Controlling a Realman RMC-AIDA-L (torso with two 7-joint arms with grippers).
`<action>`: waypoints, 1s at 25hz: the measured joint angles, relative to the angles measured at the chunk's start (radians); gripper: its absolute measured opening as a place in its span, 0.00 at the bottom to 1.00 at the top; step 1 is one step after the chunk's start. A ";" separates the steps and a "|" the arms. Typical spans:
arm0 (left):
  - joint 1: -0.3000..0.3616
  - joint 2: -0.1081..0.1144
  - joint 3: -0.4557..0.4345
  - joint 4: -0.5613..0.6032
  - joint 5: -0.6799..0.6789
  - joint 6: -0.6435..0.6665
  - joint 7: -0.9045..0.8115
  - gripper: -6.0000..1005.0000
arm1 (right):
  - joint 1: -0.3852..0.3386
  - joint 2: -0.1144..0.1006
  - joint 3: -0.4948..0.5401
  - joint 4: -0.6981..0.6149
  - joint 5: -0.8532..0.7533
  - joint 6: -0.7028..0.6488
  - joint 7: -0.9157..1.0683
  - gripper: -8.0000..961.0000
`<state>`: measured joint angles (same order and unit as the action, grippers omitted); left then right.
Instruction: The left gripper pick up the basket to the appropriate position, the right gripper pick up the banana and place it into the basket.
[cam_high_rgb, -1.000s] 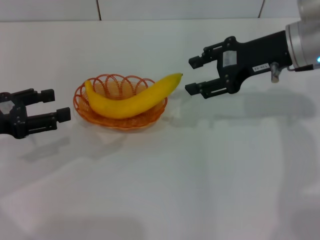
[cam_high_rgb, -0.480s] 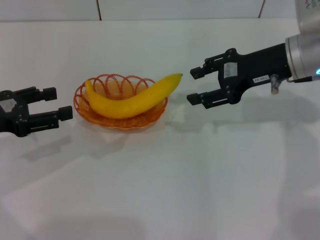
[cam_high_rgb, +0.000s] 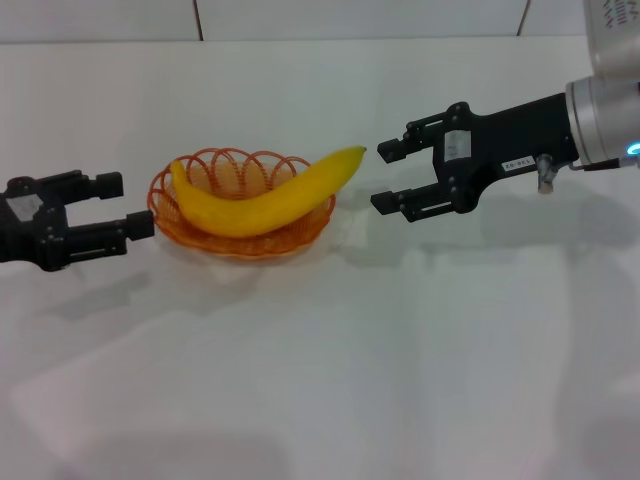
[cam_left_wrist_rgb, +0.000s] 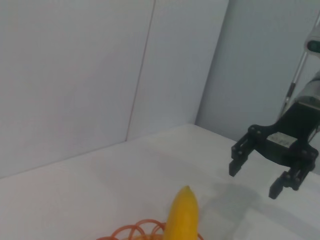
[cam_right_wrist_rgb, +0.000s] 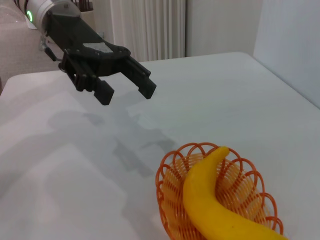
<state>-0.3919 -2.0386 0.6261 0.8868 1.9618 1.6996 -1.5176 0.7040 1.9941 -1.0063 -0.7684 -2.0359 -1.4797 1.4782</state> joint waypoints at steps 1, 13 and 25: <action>0.000 0.000 0.005 0.000 -0.001 0.000 0.000 0.80 | 0.000 0.000 0.000 0.000 0.000 0.000 0.000 0.70; 0.000 0.000 0.010 0.001 -0.005 0.000 -0.001 0.80 | -0.001 0.000 0.000 0.000 0.000 -0.001 0.000 0.70; -0.011 0.003 0.011 -0.002 0.081 -0.060 -0.046 0.79 | -0.002 0.000 0.000 0.001 0.000 0.012 -0.001 0.70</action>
<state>-0.4029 -2.0357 0.6366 0.8848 2.0425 1.6394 -1.5640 0.7025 1.9941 -1.0062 -0.7671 -2.0355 -1.4678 1.4771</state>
